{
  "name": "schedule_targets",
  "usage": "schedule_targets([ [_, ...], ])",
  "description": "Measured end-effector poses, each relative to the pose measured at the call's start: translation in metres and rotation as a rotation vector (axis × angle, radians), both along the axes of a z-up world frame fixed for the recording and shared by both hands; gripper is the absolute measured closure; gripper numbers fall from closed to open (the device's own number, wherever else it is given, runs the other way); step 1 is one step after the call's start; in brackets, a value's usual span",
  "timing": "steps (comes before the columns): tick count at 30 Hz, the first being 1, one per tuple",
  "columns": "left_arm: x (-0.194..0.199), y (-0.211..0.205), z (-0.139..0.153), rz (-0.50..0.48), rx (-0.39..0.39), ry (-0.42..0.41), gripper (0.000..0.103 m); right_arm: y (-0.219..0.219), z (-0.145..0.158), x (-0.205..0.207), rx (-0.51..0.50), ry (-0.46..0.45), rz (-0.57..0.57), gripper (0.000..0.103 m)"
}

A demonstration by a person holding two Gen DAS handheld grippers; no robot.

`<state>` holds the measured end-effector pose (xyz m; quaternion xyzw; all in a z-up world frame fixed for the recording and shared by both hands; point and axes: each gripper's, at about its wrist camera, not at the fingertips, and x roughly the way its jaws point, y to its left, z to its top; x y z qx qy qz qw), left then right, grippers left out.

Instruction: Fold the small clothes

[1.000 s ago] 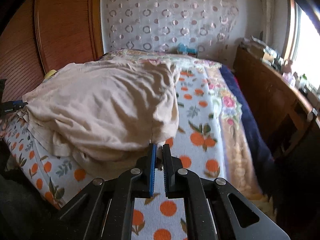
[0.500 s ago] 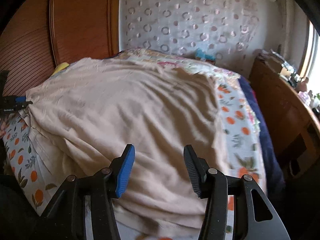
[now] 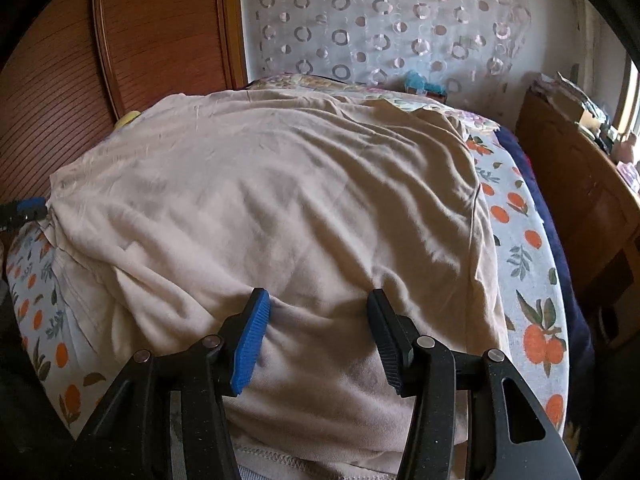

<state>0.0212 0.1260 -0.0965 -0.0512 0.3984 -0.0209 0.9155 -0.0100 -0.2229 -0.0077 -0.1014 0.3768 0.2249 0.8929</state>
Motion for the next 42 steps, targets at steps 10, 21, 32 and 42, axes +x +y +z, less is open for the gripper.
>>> schedule_targets([
  [10,0.018,-0.009,0.001,-0.009,-0.062,0.012,0.044,0.002,-0.004,-0.001,0.002,-0.005,-0.008,0.05],
  [21,0.023,-0.018,0.0,-0.029,-0.014,0.008,0.092,0.0,-0.004,-0.001,0.002,-0.004,-0.005,0.05],
  [32,0.006,-0.038,0.054,-0.089,-0.081,-0.196,0.098,0.001,-0.003,-0.002,0.003,-0.004,-0.006,0.05],
  [42,0.031,-0.099,0.112,-0.244,-0.114,-0.332,0.098,-0.016,0.009,-0.013,0.04,-0.029,-0.045,0.05],
])
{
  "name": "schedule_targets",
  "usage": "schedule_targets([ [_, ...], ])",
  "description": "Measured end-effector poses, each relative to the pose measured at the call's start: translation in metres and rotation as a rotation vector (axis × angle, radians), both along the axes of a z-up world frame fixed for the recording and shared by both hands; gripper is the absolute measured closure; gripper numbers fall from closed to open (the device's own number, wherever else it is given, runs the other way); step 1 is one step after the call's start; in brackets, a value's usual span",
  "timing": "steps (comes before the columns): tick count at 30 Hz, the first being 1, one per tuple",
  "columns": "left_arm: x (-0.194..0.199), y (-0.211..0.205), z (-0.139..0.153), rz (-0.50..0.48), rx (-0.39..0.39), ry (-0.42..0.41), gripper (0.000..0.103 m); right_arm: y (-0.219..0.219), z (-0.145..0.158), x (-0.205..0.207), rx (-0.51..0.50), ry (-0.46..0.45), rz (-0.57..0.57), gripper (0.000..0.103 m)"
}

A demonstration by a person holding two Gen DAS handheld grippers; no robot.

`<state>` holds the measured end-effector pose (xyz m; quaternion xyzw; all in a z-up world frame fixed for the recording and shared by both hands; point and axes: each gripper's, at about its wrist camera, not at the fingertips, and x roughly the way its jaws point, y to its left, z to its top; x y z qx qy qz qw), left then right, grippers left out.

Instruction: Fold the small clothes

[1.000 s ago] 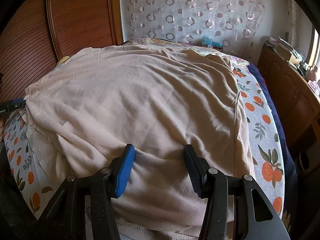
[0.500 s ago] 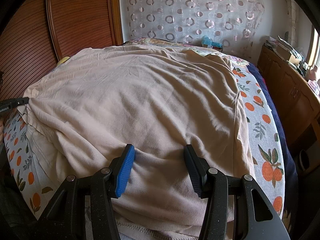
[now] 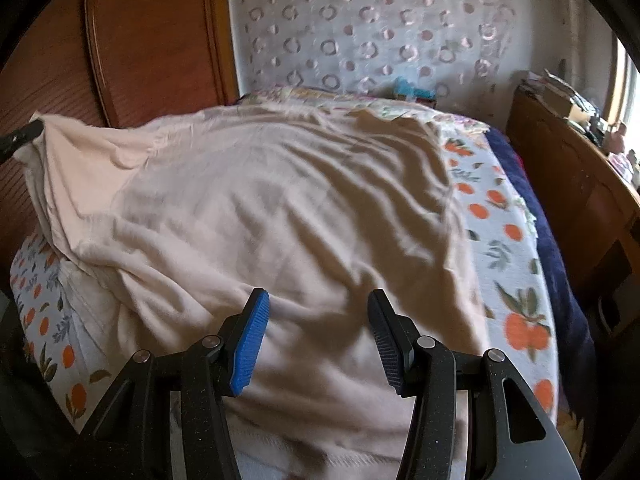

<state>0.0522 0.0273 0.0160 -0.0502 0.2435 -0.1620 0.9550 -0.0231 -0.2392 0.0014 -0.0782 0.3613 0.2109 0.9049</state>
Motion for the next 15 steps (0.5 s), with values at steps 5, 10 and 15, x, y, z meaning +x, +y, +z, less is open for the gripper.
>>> schedule_targets([
  [5,0.021,-0.051,0.02,-0.116,0.01,-0.028,0.098,-0.021,0.011,-0.019,0.008,-0.04,-0.044,0.05],
  [10,0.04,-0.105,0.03,-0.23,0.045,-0.025,0.098,-0.037,0.02,-0.039,0.039,-0.07,-0.081,0.05],
  [15,0.036,-0.148,0.045,-0.331,0.054,-0.018,0.098,-0.047,0.027,-0.051,0.045,-0.097,-0.108,0.05],
])
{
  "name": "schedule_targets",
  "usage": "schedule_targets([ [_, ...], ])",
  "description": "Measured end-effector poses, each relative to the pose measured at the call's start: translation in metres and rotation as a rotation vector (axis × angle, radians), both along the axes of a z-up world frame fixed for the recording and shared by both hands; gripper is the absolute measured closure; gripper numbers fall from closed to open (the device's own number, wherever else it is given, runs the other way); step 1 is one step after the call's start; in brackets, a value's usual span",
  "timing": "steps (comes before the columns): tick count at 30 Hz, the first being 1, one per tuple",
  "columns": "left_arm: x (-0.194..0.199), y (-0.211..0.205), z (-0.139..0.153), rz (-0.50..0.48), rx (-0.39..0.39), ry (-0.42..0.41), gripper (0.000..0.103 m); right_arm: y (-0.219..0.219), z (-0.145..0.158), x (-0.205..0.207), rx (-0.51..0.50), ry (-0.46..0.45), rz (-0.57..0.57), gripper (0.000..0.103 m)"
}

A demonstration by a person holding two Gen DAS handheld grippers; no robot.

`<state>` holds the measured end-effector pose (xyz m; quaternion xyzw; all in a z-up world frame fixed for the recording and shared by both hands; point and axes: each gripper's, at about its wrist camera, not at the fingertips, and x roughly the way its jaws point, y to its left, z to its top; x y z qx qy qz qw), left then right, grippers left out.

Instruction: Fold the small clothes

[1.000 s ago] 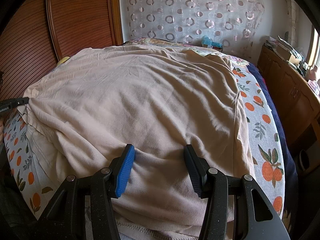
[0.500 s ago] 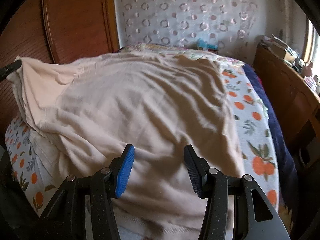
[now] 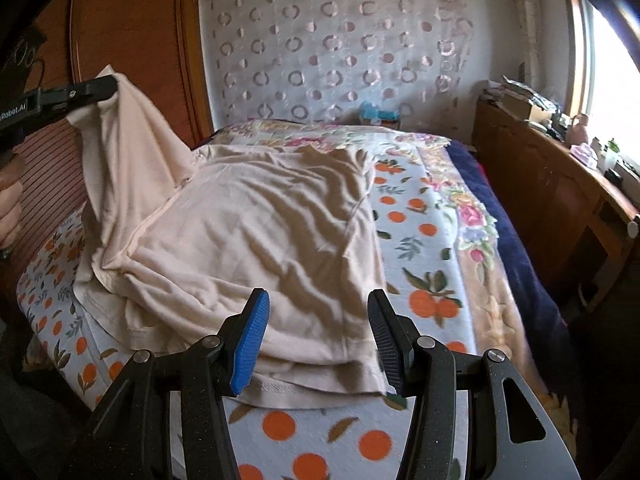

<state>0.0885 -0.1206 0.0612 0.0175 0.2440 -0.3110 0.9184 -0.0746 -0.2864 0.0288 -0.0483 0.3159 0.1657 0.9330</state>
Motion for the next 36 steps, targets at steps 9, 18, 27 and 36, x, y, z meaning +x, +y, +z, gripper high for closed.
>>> schedule_targets([
  [9,-0.008,-0.026,0.002,-0.065,0.039,0.026,0.054,-0.005,-0.003,-0.006,0.007,-0.006,-0.013,0.05],
  [18,-0.006,0.026,-0.021,0.088,0.043,0.037,0.027,0.003,0.001,-0.001,0.001,-0.007,0.02,0.05],
  [27,-0.011,0.086,-0.06,0.27,0.061,0.074,0.027,0.037,-0.007,0.022,-0.011,0.03,0.094,0.05],
  [36,-0.013,0.113,-0.086,0.343,0.069,0.113,0.027,0.071,-0.021,0.049,-0.078,0.087,0.175,0.05],
])
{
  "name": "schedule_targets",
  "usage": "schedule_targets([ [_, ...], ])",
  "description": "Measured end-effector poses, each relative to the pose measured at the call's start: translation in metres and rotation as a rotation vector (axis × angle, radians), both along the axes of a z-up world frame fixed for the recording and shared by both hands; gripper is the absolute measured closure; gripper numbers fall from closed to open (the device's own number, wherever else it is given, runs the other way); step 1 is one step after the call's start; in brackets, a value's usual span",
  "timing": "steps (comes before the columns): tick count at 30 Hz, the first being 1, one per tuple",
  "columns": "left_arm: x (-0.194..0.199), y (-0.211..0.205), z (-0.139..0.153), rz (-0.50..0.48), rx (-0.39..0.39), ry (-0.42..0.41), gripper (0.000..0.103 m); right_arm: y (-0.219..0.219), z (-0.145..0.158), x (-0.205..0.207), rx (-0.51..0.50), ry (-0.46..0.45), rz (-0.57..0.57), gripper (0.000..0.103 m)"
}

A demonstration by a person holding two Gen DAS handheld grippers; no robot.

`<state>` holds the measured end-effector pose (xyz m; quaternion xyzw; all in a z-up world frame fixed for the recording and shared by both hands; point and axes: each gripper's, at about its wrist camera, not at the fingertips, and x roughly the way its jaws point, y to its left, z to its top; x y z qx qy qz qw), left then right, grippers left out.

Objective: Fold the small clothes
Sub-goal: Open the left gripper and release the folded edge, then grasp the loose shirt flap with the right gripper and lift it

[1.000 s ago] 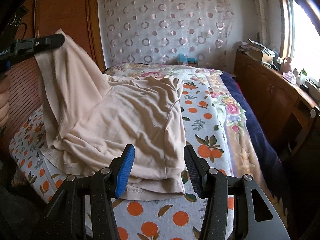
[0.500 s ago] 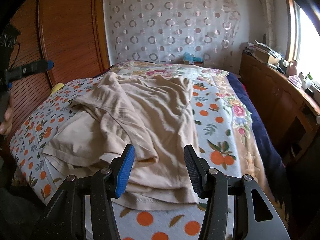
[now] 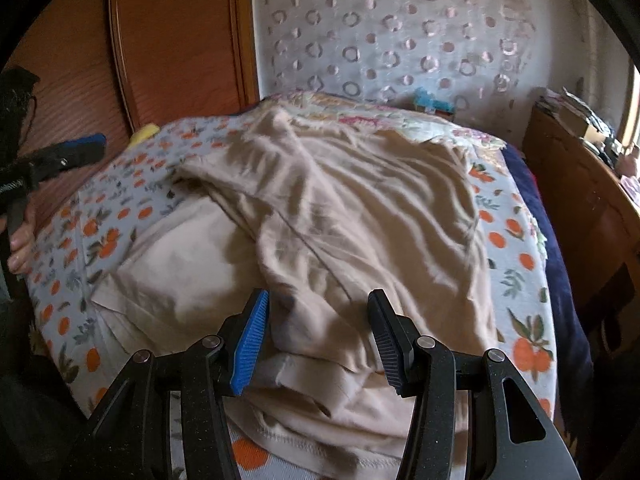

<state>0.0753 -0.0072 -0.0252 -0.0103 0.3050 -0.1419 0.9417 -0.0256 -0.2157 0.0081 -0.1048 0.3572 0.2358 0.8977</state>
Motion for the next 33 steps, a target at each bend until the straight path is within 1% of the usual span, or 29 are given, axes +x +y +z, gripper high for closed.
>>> schedule_targets([
  [2,-0.001,0.001,-0.002,-0.001,0.004,0.002,0.027,-0.002,-0.005,0.006,-0.017,0.006,-0.009,0.05],
  [6,-0.003,0.001,-0.005,-0.009,-0.005,0.009,0.027,-0.01,-0.009,0.015,0.005,0.033,-0.029,0.05],
  [7,-0.003,0.001,-0.007,-0.011,-0.007,0.011,0.027,-0.013,-0.01,0.016,0.012,0.035,-0.03,0.054],
  [8,-0.004,0.001,-0.008,-0.013,-0.008,0.012,0.027,-0.014,-0.011,0.017,0.018,0.037,-0.025,0.073],
  [10,-0.005,-0.001,-0.009,-0.017,-0.007,0.013,0.027,-0.015,-0.01,0.016,0.016,0.032,-0.015,0.088],
  [11,-0.005,-0.002,-0.009,-0.019,-0.008,0.013,0.027,-0.014,-0.008,0.015,0.022,0.02,-0.015,0.091],
  [16,-0.008,-0.005,-0.006,-0.029,-0.007,0.006,0.027,-0.022,0.02,0.0,0.114,-0.044,-0.013,0.091],
  [20,-0.009,-0.003,-0.003,-0.028,-0.008,-0.004,0.027,-0.027,0.041,-0.019,0.128,-0.096,-0.016,0.092],
  [22,-0.01,-0.002,-0.001,-0.025,-0.015,-0.01,0.027,-0.031,0.044,-0.026,0.124,-0.094,-0.028,0.092],
  [25,-0.011,-0.002,0.003,-0.022,-0.018,-0.023,0.027,-0.033,0.035,-0.035,0.091,-0.085,-0.058,0.091],
  [30,-0.014,-0.001,0.006,-0.016,-0.021,-0.04,0.027,-0.044,0.015,-0.036,0.045,-0.03,-0.089,0.091],
  [31,-0.014,-0.001,0.006,-0.015,-0.02,-0.041,0.027,-0.044,0.011,-0.036,0.038,-0.022,-0.091,0.089],
  [32,-0.014,0.0,0.006,-0.015,-0.021,-0.043,0.027,-0.044,0.01,-0.036,0.03,-0.019,-0.095,0.084],
  [33,-0.014,-0.001,0.007,-0.016,-0.021,-0.042,0.027,-0.044,0.009,-0.035,0.018,-0.021,-0.105,0.083],
])
